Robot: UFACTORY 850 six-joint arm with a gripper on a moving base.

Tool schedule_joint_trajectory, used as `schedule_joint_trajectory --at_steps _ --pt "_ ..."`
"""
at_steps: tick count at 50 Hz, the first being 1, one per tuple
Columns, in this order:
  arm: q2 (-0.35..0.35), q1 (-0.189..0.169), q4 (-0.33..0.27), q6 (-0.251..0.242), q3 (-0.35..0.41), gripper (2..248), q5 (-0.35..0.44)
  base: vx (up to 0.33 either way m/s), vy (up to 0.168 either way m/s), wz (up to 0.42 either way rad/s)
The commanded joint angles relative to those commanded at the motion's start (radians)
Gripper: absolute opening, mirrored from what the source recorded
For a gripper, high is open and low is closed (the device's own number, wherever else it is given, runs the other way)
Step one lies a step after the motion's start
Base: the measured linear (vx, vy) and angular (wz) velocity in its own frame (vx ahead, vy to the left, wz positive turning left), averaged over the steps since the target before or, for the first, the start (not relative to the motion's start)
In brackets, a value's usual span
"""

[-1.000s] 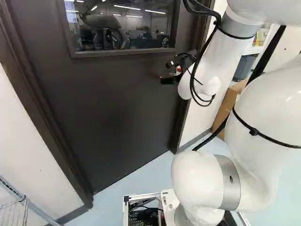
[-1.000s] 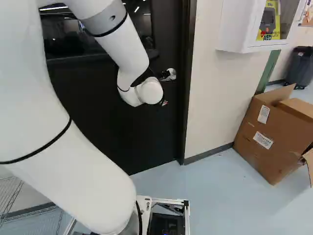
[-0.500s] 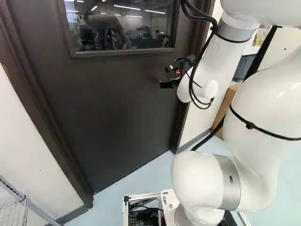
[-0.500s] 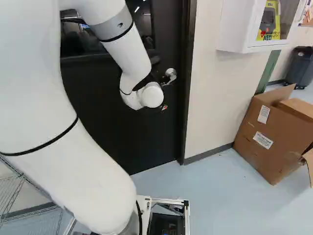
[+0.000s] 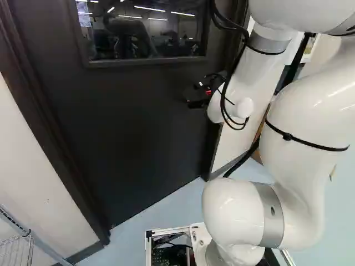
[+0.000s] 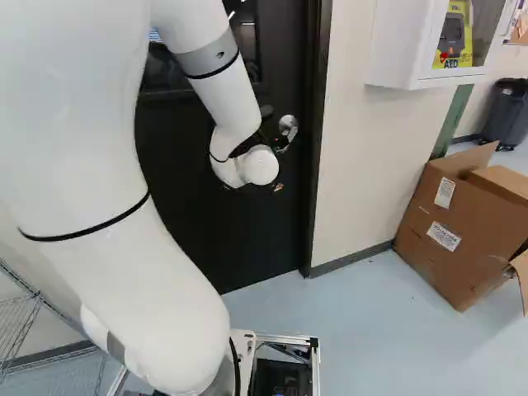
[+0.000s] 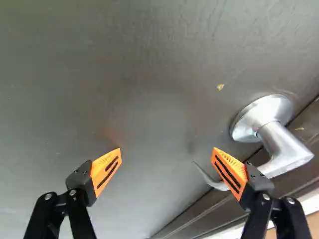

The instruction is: Open the door and move inside

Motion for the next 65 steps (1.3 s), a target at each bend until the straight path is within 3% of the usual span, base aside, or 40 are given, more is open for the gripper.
schedule_joint_trajectory --at_steps 24,65 --pt "-0.087 0.010 0.000 0.000 -0.031 247 0.000 0.000 0.000 0.000" --pt "-0.209 0.077 0.000 0.000 -0.082 247 0.000 0.000 0.000 0.000"
